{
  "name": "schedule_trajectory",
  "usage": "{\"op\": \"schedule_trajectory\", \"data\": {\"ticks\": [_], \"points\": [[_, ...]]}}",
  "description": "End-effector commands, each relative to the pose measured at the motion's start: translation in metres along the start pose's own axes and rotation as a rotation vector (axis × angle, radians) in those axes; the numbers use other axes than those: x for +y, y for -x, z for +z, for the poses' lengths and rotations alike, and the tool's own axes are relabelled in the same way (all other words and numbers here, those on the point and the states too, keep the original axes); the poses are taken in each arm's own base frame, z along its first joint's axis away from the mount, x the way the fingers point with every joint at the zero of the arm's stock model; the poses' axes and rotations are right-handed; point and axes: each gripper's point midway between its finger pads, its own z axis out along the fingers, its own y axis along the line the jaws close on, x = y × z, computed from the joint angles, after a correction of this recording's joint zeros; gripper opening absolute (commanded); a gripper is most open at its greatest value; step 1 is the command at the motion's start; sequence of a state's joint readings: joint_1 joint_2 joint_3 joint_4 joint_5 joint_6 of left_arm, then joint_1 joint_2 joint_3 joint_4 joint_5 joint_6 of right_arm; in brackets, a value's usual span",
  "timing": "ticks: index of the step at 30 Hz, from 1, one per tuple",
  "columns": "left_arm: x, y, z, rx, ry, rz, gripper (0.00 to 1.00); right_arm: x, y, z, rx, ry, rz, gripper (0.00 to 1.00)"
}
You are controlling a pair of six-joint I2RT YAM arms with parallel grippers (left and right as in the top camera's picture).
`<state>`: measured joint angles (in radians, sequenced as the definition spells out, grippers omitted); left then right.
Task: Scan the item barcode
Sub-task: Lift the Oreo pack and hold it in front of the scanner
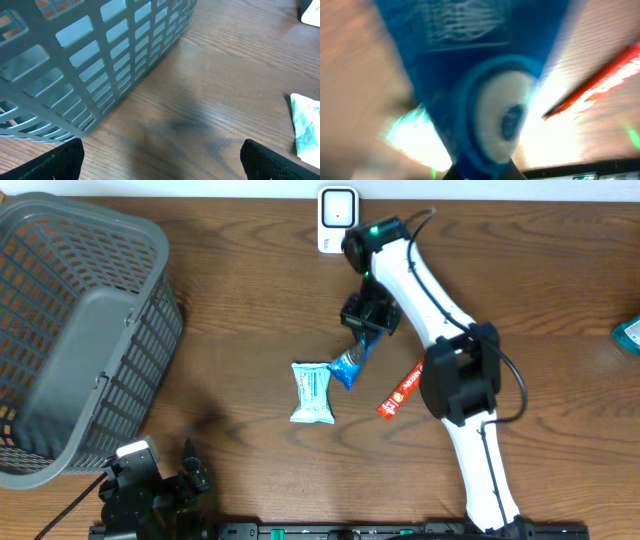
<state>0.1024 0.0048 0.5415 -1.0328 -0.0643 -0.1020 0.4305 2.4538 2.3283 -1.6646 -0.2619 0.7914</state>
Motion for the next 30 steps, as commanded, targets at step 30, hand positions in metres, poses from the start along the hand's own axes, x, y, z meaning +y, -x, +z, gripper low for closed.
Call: {"op": "schedule_trajectory", "data": {"ticks": [30], "points": [[-0.001,-0.001,0.001,0.004,-0.007,-0.002,1.0,0.101,-0.191,-0.222,0.063,1.413,-1.316,0.02]]}}
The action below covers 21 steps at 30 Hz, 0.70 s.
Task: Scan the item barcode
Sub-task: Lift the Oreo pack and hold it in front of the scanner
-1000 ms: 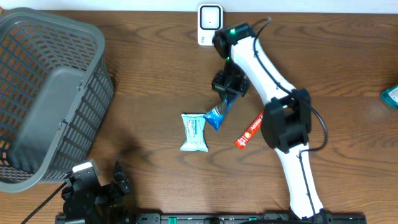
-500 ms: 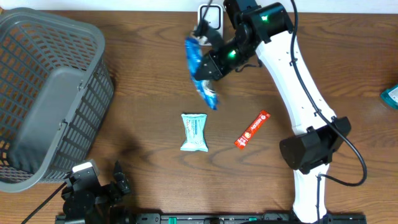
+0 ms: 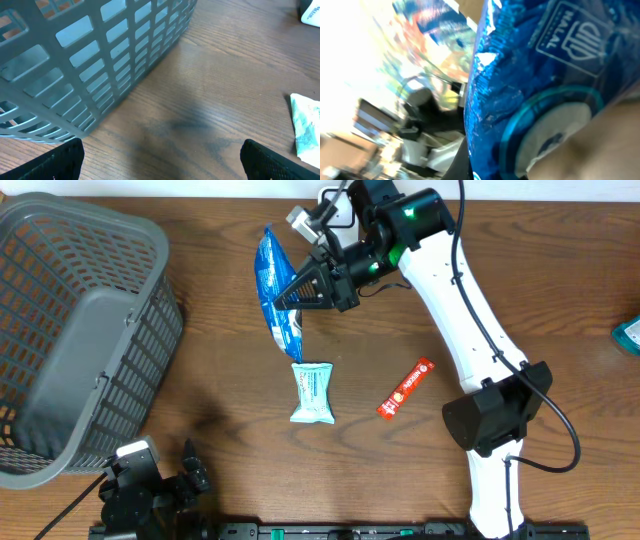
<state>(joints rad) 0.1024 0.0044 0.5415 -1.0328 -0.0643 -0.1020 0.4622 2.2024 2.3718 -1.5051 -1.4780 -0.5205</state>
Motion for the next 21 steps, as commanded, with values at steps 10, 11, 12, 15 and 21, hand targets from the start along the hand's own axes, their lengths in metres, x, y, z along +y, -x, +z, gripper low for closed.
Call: {"op": "schedule_trajectory", "data": {"ticks": [10,11,12,15,21], "points": [[-0.001,-0.001,0.001,0.005,-0.007,-0.002,1.0,-0.132,-0.009,-0.049,0.074,-0.815,0.253,0.01],[-0.001,-0.001,0.001,0.005,-0.007,-0.002,1.0,-0.142,0.0,-0.058,0.049,-0.889,0.223,0.01],[-0.001,-0.001,0.001,0.005,-0.007,-0.002,1.0,-0.151,0.011,-0.068,0.021,-0.956,0.173,0.01],[-0.001,-0.001,0.001,0.005,-0.007,-0.002,1.0,-0.17,0.037,-0.1,-0.05,-1.168,0.066,0.01],[-0.001,-0.001,0.001,0.005,-0.007,-0.002,1.0,-0.19,0.088,-0.164,-0.161,-1.54,-0.172,0.01]]}}
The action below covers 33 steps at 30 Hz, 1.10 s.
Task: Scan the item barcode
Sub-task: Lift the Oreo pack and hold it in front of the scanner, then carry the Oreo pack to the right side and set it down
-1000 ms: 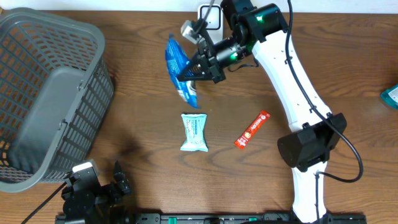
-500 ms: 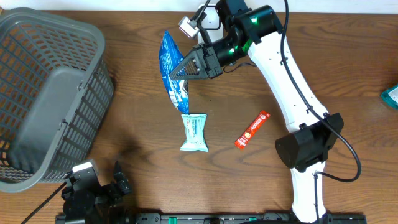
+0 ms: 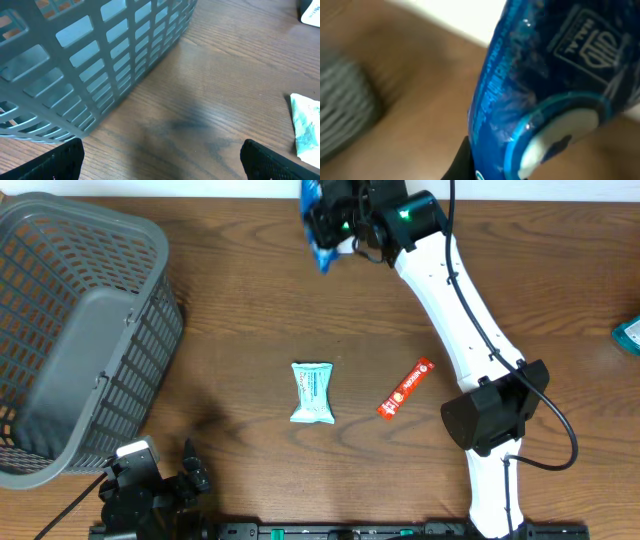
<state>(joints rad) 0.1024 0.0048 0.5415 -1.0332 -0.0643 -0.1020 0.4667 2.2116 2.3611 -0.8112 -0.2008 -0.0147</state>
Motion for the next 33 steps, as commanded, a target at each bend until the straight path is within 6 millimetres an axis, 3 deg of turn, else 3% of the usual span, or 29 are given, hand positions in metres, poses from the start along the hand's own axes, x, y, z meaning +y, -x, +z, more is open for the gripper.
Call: {"op": "schedule_trajectory", "data": {"ticks": [1,8,13,23,29,33], "points": [[-0.001,-0.001,0.001,0.004,-0.007,-0.003,1.0,-0.048,0.016,0.007,-0.069,-0.272,-0.056,0.01],[-0.001,-0.001,0.001,0.004,-0.007,-0.003,1.0,-0.092,0.025,0.038,-0.171,-0.381,-0.04,0.01],[-0.001,-0.001,0.001,0.004,-0.007,-0.003,1.0,-0.109,0.027,0.064,-0.249,-0.421,-0.022,0.01],[-0.001,-0.001,0.001,0.004,-0.007,-0.003,1.0,-0.131,-0.005,0.115,-0.264,-0.42,0.078,0.01],[-0.001,-0.001,0.001,0.004,-0.007,-0.003,1.0,-0.149,-0.018,0.128,-0.279,-0.411,0.168,0.01],[-0.001,-0.001,0.001,0.004,-0.007,-0.003,1.0,-0.16,-0.018,0.125,-0.292,-0.428,0.188,0.01]]}}
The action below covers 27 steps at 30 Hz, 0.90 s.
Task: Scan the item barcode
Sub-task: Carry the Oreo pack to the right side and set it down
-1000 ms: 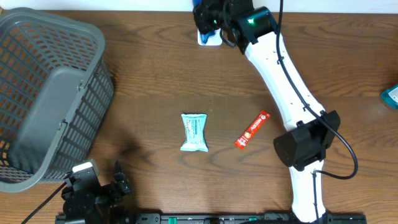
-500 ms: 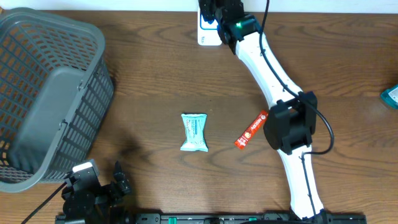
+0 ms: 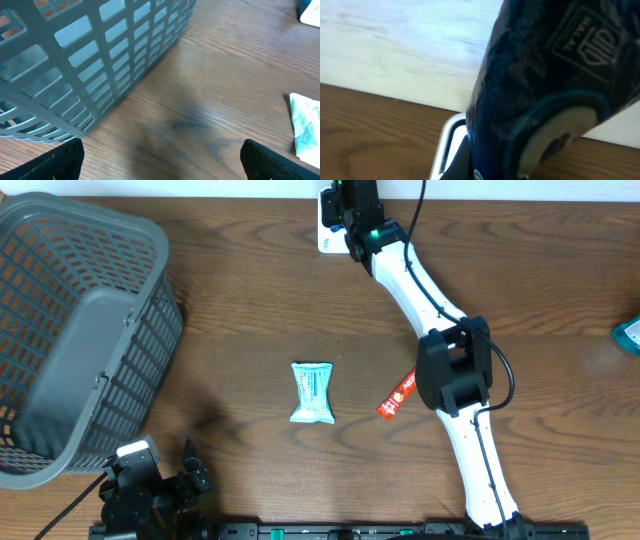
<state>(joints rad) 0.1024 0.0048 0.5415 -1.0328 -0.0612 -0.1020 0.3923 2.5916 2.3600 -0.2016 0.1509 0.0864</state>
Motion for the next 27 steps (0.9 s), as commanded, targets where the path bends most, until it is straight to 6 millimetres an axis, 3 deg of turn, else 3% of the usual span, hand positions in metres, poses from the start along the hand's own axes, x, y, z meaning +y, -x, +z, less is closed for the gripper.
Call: {"op": "schedule_trajectory", "data": {"ticks": [1,6,10,13,18,21,24,27], "points": [[-0.001,-0.001,0.001,0.004,-0.004,-0.002,1.0,-0.02,0.016,-0.002,-0.042,-0.029,0.072,0.01],[-0.001,-0.001,0.001,0.004,-0.004,-0.002,1.0,-0.03,0.049,-0.023,-0.03,-0.042,0.077,0.01],[-0.001,-0.001,0.001,0.004,-0.004,-0.002,1.0,-0.05,0.088,-0.075,0.038,-0.066,0.097,0.01],[-0.001,-0.001,0.001,0.004,-0.004,-0.002,1.0,-0.069,0.095,-0.116,0.118,-0.104,0.122,0.01],[-0.001,-0.001,0.001,0.004,-0.004,-0.002,1.0,-0.13,0.082,-0.203,0.302,-0.259,0.175,0.01],[-0.001,-0.001,0.001,0.004,-0.004,-0.002,1.0,-0.185,0.062,-0.247,0.416,-0.43,0.18,0.01],[-0.001,-0.001,0.001,0.004,-0.004,-0.002,1.0,-0.239,0.037,-0.28,0.53,-0.601,0.183,0.01],[-0.001,-0.001,0.001,0.004,-0.004,-0.002,1.0,-0.29,0.016,-0.292,0.588,-0.72,0.258,0.01]]}}
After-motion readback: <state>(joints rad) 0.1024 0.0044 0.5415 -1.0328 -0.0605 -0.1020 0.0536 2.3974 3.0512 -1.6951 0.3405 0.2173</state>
